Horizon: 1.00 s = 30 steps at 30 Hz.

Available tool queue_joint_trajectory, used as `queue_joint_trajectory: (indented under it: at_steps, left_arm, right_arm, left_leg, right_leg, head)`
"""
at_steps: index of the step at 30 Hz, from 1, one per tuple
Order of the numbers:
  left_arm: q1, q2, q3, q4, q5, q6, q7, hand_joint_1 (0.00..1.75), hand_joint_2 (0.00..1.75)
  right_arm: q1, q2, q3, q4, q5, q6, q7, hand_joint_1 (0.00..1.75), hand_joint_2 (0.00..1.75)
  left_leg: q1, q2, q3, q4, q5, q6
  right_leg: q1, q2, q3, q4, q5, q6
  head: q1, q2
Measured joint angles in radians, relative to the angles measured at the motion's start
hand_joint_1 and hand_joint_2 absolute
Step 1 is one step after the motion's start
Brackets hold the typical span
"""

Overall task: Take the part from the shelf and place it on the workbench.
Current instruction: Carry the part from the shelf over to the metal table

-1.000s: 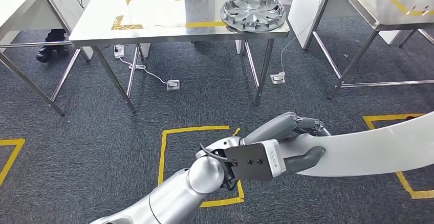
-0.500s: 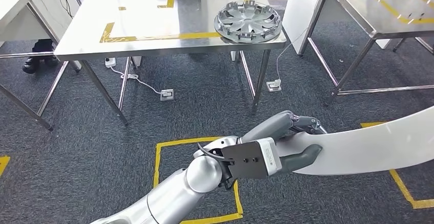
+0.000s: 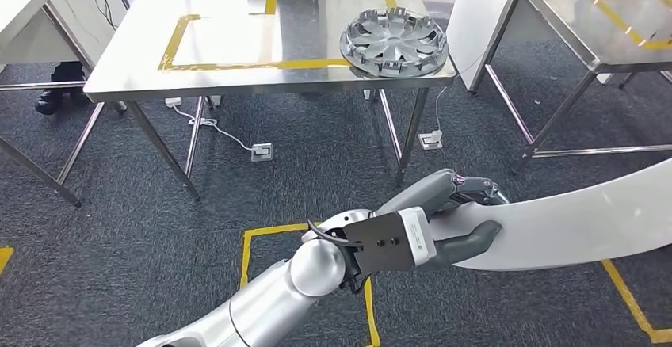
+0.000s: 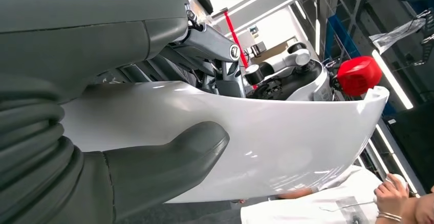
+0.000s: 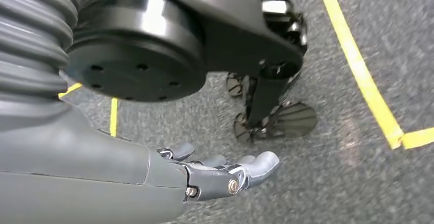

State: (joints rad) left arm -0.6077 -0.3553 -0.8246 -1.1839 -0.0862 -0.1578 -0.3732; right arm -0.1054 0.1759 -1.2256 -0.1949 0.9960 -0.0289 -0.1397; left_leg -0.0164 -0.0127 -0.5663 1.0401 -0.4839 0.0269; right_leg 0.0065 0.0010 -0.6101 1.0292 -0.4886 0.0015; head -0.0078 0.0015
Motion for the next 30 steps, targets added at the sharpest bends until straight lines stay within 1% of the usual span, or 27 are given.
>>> queue_joint_trajectory:
  at_steps: [2, 3, 4, 6, 7, 8, 9, 10, 11, 12, 13, 14, 15, 17, 18, 19, 20, 21, 22, 23, 24, 25, 26, 27, 28, 29, 30]
  left_arm:
    - [-0.001, 0.000, -0.001, -0.003, 0.000, 0.001, 0.001, 1.75, 1.75]
    - [-0.003, 0.000, -0.002, -0.005, 0.000, 0.002, 0.002, 1.75, 1.75]
    - [-0.004, 0.000, -0.002, -0.006, 0.001, 0.003, 0.002, 1.75, 1.75]
    - [-0.003, 0.001, -0.004, -0.007, 0.001, 0.005, 0.004, 1.75, 1.75]
    - [-0.002, 0.001, -0.004, -0.006, 0.002, 0.006, 0.004, 1.75, 1.75]
    - [0.000, 0.001, -0.005, -0.006, 0.002, 0.006, 0.005, 1.75, 1.75]
    - [0.000, 0.001, -0.005, -0.006, 0.002, 0.007, 0.005, 1.75, 1.75]
    - [0.001, 0.001, -0.005, -0.006, 0.002, 0.007, 0.005, 1.75, 1.75]
    - [0.001, 0.001, -0.005, -0.006, 0.001, 0.007, 0.005, 1.75, 1.75]
    - [0.000, 0.001, -0.006, -0.006, 0.001, 0.008, 0.005, 1.75, 1.75]
    - [0.000, 0.001, -0.006, -0.006, 0.001, 0.008, 0.005, 1.75, 1.75]
    - [0.000, 0.001, -0.006, -0.006, 0.000, 0.008, 0.005, 1.75, 1.75]
    - [0.000, 0.001, -0.006, -0.006, 0.000, 0.008, 0.005, 1.75, 1.75]
    - [-0.001, 0.000, -0.007, -0.008, -0.001, 0.008, 0.005, 1.75, 1.75]
    - [-0.002, -0.001, -0.007, -0.009, -0.001, 0.008, 0.005, 1.75, 1.75]
    - [-0.004, -0.001, -0.007, -0.010, -0.001, 0.008, 0.004, 1.75, 1.75]
    - [-0.004, -0.001, -0.007, -0.011, -0.002, 0.008, 0.004, 1.75, 1.75]
    - [-0.004, 0.000, -0.007, -0.010, -0.002, 0.008, 0.004, 1.75, 1.75]
    - [-0.003, 0.000, -0.007, -0.009, -0.002, 0.008, 0.004, 1.75, 1.75]
    - [-0.002, 0.000, -0.007, -0.008, -0.002, 0.008, 0.005, 1.75, 1.75]
    - [-0.002, 0.000, -0.007, -0.006, -0.002, 0.008, 0.005, 1.75, 1.75]
    - [-0.002, 0.000, -0.007, -0.006, -0.002, 0.008, 0.005, 1.75, 1.75]
    - [-0.002, 0.000, -0.007, -0.006, -0.002, 0.008, 0.004, 1.75, 1.75]
    - [-0.002, 0.000, -0.007, -0.006, -0.002, 0.008, 0.004, 1.75, 1.75]
    - [-0.003, 0.000, -0.007, -0.006, -0.001, 0.008, 0.004, 1.75, 1.75]
    - [-0.003, 0.000, -0.007, -0.006, -0.001, 0.008, 0.003, 1.75, 1.75]
    - [-0.004, 0.000, -0.007, -0.006, -0.001, 0.008, 0.003, 1.75, 1.75]
  right_arm:
    - [0.004, 0.000, -0.001, 0.000, 0.000, 0.000, 0.002, 0.00, 1.75]
    - [0.004, 0.001, -0.001, 0.000, 0.000, -0.001, 0.003, 0.00, 1.75]
    - [0.003, 0.001, -0.001, 0.000, 0.000, -0.001, 0.005, 0.00, 1.75]
    - [0.000, 0.001, -0.001, 0.000, 0.000, -0.001, 0.010, 0.00, 1.75]
    - [0.000, 0.001, -0.001, 0.000, 0.001, -0.001, 0.012, 0.00, 1.75]
    - [0.001, 0.001, -0.001, 0.000, 0.001, -0.001, 0.014, 0.00, 1.75]
    - [0.002, 0.001, -0.001, 0.000, 0.001, -0.001, 0.014, 0.00, 1.75]
    - [0.002, 0.001, -0.001, 0.000, 0.001, -0.001, 0.014, 0.00, 1.75]
    - [0.002, 0.001, -0.001, 0.000, 0.001, -0.001, 0.014, 0.00, 1.75]
    - [0.001, 0.001, -0.001, 0.000, 0.001, -0.001, 0.014, 0.00, 1.75]
    - [0.001, 0.002, -0.002, 0.000, 0.001, -0.001, 0.013, 0.00, 1.75]
    - [0.001, 0.002, -0.002, 0.000, 0.000, -0.001, 0.014, 0.00, 1.75]
    - [0.000, 0.002, -0.002, 0.000, 0.000, -0.001, 0.014, 0.00, 1.75]
    - [-0.001, 0.002, -0.002, 0.000, 0.000, -0.001, 0.016, 0.00, 1.75]
    - [-0.003, 0.002, -0.002, 0.000, 0.000, -0.001, 0.016, 0.00, 1.75]
    - [-0.004, 0.002, -0.002, 0.000, 0.000, -0.001, 0.016, 0.00, 1.75]
    - [-0.004, 0.002, -0.003, 0.000, 0.000, -0.001, 0.016, 0.00, 1.75]
    - [-0.004, 0.003, -0.003, 0.000, 0.000, -0.001, 0.016, 0.00, 1.75]
    - [-0.003, 0.003, -0.003, 0.000, 0.000, -0.001, 0.017, 0.00, 1.75]
    - [-0.001, 0.003, -0.004, 0.000, 0.000, -0.001, 0.017, 0.00, 1.75]
    - [0.000, 0.003, -0.004, 0.000, 0.000, -0.001, 0.017, 0.00, 1.75]
    - [0.000, 0.003, -0.004, 0.000, 0.000, -0.001, 0.016, 0.00, 1.75]
    - [0.000, 0.003, -0.004, 0.000, 0.000, -0.001, 0.016, 0.00, 1.75]
    - [0.000, 0.003, -0.004, 0.000, 0.000, -0.001, 0.015, 0.00, 1.75]
    - [0.000, 0.003, -0.004, 0.000, 0.000, -0.001, 0.015, 0.00, 1.75]
    - [-0.001, 0.003, -0.004, 0.000, 0.000, -0.001, 0.014, 0.00, 1.75]
    - [-0.001, 0.003, -0.004, 0.000, 0.000, -0.001, 0.014, 0.00, 1.75]
  left_leg:
    - [-0.001, 0.001, 0.003, 0.017, -0.006, -0.012]
    - [0.000, 0.001, -0.005, 0.039, -0.020, -0.019]
    - [0.003, 0.002, -0.025, 0.078, -0.041, -0.025]
    - [0.010, 0.003, -0.093, 0.192, -0.091, -0.035]
    - [0.014, 0.003, -0.127, 0.239, -0.103, -0.039]
    - [0.017, 0.004, -0.148, 0.257, -0.098, -0.042]
    - [0.019, 0.005, -0.151, 0.239, -0.072, -0.044]
    - [0.022, 0.006, -0.136, 0.187, -0.029, -0.047]
    - [0.023, 0.007, -0.111, 0.119, 0.015, -0.048]
    - [0.022, 0.008, -0.090, 0.059, 0.035, -0.046]
    - [0.020, 0.009, -0.074, 0.020, 0.041, -0.040]
    - [0.018, 0.010, -0.067, 0.003, 0.040, -0.032]
    - [0.015, 0.010, -0.066, 0.003, 0.032, -0.023]
    - [0.016, 0.008, -0.058, 0.001, 0.044, -0.006]
    - [0.018, 0.008, -0.053, -0.001, 0.041, 0.001]
    - [0.019, 0.009, -0.047, -0.004, 0.039, 0.007]
    - [0.018, 0.010, -0.044, -0.005, 0.035, 0.012]
    - [0.017, 0.010, -0.041, -0.005, 0.030, 0.016]
    - [0.015, 0.009, -0.037, -0.005, 0.025, 0.018]
    - [0.013, 0.008, -0.032, -0.005, 0.020, 0.020]
    - [0.012, 0.006, -0.025, -0.005, 0.014, 0.020]
    - [0.011, 0.004, -0.016, -0.005, 0.007, 0.019]
    - [0.010, 0.003, -0.006, -0.005, 0.000, 0.016]
    - [0.008, 0.003, 0.001, -0.004, -0.008, 0.012]
    - [0.007, 0.003, 0.006, -0.004, -0.015, 0.007]
    - [0.006, 0.003, 0.008, -0.004, -0.020, 0.002]
    - [0.005, 0.003, 0.009, -0.005, -0.024, -0.004]
  right_leg:
    - [-0.007, 0.000, 0.020, -0.011, 0.019, -0.011]
    - [-0.011, 0.000, 0.032, -0.012, 0.021, -0.015]
    - [-0.013, -0.001, 0.041, -0.013, 0.019, -0.018]
    - [-0.014, 0.000, 0.048, -0.013, 0.011, -0.021]
    - [-0.014, 0.000, 0.052, -0.013, 0.007, -0.020]
    - [-0.015, 0.000, 0.058, -0.013, 0.001, -0.018]
    - [-0.017, 0.000, 0.065, -0.012, -0.005, -0.015]
    - [-0.019, 0.001, 0.073, -0.012, -0.011, -0.012]
    - [-0.021, 0.001, 0.081, -0.012, -0.018, -0.008]
    - [-0.022, 0.002, 0.087, -0.011, -0.025, -0.002]
    - [-0.023, 0.002, 0.091, -0.010, -0.031, 0.004]
    - [-0.022, 0.002, 0.091, -0.010, -0.037, 0.011]
    - [-0.022, 0.001, 0.093, -0.011, -0.041, 0.018]
    - [-0.022, 0.000, 0.097, -0.008, -0.053, 0.031]
    - [-0.023, -0.001, 0.092, 0.009, -0.062, 0.036]
    - [-0.024, -0.001, 0.073, 0.046, -0.078, 0.040]
    - [-0.024, -0.001, 0.038, 0.105, -0.099, 0.043]
    - [-0.024, -0.001, -0.007, 0.175, -0.121, 0.045]
    - [-0.024, -0.001, -0.052, 0.236, -0.133, 0.047]
    - [-0.024, -0.001, -0.086, 0.271, -0.128, 0.047]
    - [-0.024, -0.001, -0.100, 0.267, -0.103, 0.045]
    - [-0.024, -0.001, -0.094, 0.224, -0.059, 0.043]
    - [-0.023, -0.001, -0.074, 0.155, -0.008, 0.039]
    - [-0.021, -0.001, -0.050, 0.089, 0.028, 0.035]
    - [-0.018, -0.001, -0.031, 0.038, 0.049, 0.029]
    - [-0.015, -0.001, -0.020, 0.011, 0.054, 0.024]
    - [-0.012, -0.001, -0.017, 0.005, 0.046, 0.018]
  head:
    - [0.000, 0.000]
    - [-0.002, 0.000]
    - [-0.004, 0.000]
    - [-0.008, 0.000]
    - [-0.008, 0.000]
    - [-0.008, 0.000]
    - [-0.008, 0.000]
    - [-0.008, 0.000]
    - [-0.009, 0.000]
    - [-0.010, 0.000]
    - [-0.011, 0.000]
    - [-0.013, 0.000]
    - [-0.014, 0.000]
    - [-0.013, 0.000]
    - [-0.011, 0.000]
    - [-0.009, 0.000]
    - [-0.008, 0.000]
    - [-0.006, 0.000]
    - [-0.005, 0.000]
    - [-0.005, 0.000]
    - [-0.005, 0.000]
    - [-0.005, 0.000]
    - [-0.004, 0.000]
    - [-0.004, 0.000]
    - [-0.004, 0.000]
    - [-0.004, 0.000]
    - [-0.004, 0.000]
